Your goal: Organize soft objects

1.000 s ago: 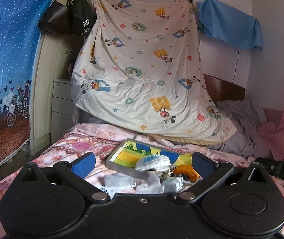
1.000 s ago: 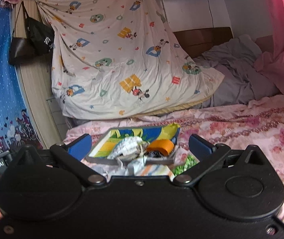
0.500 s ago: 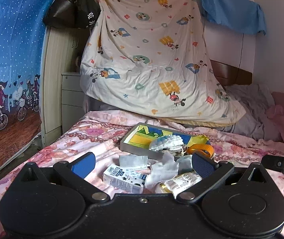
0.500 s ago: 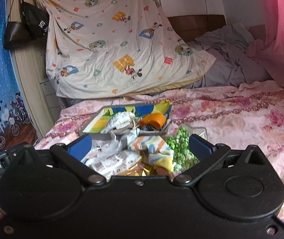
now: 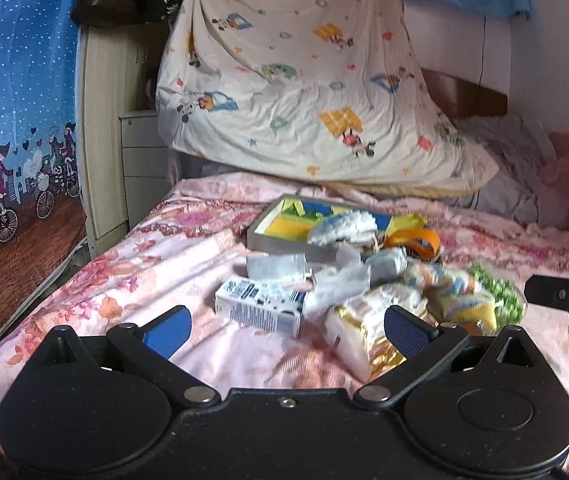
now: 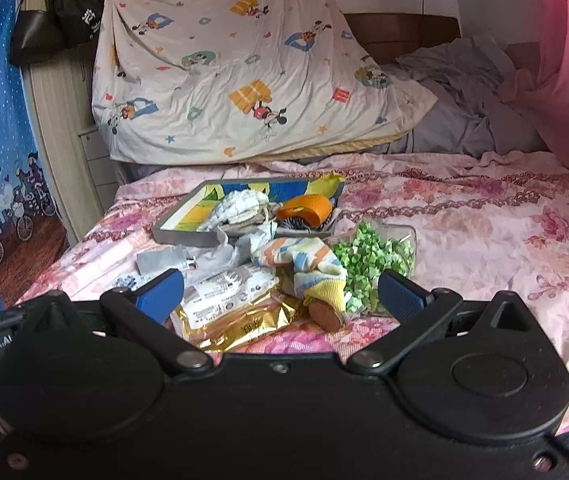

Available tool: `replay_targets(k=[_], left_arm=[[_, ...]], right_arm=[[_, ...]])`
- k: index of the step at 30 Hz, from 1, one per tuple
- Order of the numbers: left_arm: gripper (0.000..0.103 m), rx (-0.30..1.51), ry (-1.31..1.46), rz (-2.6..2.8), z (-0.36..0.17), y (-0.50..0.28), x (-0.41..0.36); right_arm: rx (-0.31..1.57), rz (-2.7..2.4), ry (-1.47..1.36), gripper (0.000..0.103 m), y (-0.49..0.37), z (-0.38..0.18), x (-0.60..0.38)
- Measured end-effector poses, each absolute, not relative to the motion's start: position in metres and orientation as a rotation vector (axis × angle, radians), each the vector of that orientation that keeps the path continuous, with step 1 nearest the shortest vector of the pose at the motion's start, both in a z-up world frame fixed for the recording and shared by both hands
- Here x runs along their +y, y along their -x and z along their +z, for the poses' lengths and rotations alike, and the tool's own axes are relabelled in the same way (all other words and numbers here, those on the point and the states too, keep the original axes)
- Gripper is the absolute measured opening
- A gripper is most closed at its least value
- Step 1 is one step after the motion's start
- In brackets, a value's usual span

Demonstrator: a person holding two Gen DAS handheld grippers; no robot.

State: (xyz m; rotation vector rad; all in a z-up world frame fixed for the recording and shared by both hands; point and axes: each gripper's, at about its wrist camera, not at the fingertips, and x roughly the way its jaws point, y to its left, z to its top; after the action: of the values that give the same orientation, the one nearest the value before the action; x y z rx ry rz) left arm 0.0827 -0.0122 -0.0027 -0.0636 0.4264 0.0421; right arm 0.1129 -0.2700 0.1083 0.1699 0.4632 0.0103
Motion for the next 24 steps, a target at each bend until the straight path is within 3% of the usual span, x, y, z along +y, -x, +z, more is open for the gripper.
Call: replay_targets(k=[24], left_arm=[[0.102, 0.500, 0.044, 0.079, -0.014, -0.088, -0.013]], right_arm=[[0.597, 0.035, -0.099, 0.102, -0.142, 0.078, -0.260]])
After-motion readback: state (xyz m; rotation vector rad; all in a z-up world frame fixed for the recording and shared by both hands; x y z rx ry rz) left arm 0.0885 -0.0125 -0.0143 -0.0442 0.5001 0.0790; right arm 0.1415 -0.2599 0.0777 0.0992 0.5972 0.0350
